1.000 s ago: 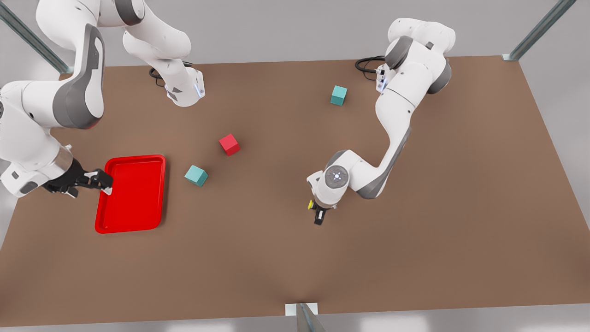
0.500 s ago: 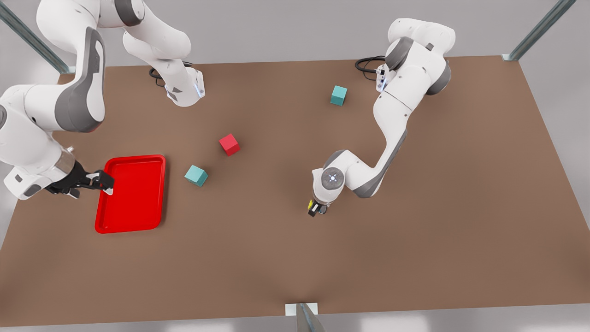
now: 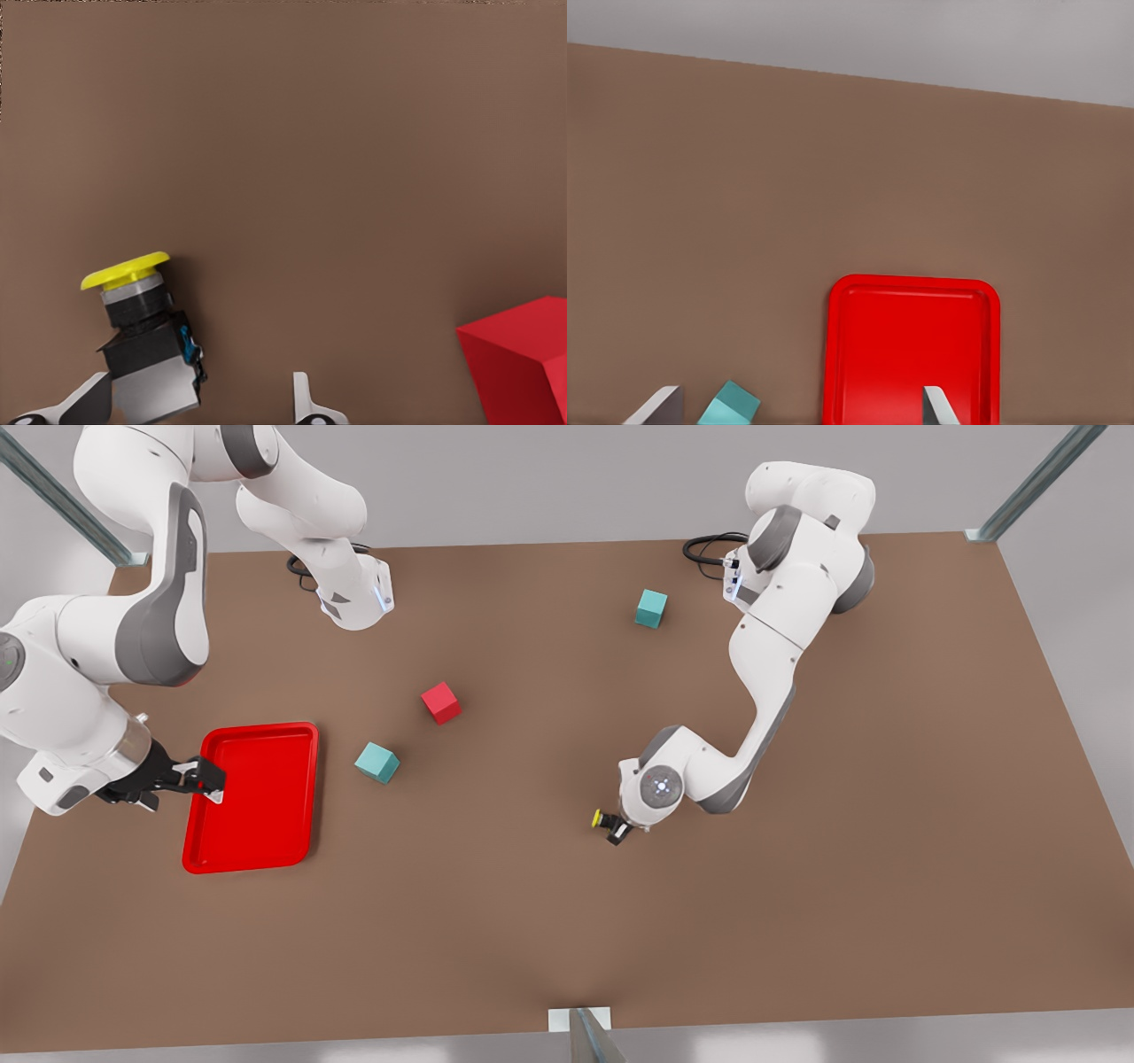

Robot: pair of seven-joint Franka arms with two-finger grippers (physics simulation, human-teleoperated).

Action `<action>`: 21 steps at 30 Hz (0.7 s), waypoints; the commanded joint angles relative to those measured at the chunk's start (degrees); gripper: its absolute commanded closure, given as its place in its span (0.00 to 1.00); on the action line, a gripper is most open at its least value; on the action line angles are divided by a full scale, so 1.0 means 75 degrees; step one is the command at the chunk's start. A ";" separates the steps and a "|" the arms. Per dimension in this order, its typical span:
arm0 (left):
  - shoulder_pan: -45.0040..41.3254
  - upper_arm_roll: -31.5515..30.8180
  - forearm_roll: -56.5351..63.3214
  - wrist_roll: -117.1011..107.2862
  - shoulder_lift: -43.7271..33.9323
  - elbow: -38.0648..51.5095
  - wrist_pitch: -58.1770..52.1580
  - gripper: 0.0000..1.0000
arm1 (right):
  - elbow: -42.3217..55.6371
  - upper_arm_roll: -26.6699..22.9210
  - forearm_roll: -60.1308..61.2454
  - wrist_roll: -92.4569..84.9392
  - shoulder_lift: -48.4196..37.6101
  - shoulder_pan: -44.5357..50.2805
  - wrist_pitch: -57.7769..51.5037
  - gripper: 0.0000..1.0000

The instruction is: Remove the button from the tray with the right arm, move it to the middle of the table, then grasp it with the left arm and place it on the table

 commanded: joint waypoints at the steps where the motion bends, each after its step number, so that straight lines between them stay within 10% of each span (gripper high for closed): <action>1: 0.0003 -0.0012 -0.0137 0.0130 -0.0013 0.0004 0.0047 0.01 | 0.0003 0.0001 -0.0003 -0.0048 0.0003 0.0000 0.0021 0.00; 21: 0.0073 0.0011 -0.0688 -0.0339 0.0011 0.0062 0.0176 0.01 | 0.0038 0.0012 -0.0120 -0.0071 0.0131 -0.0024 0.0009 0.00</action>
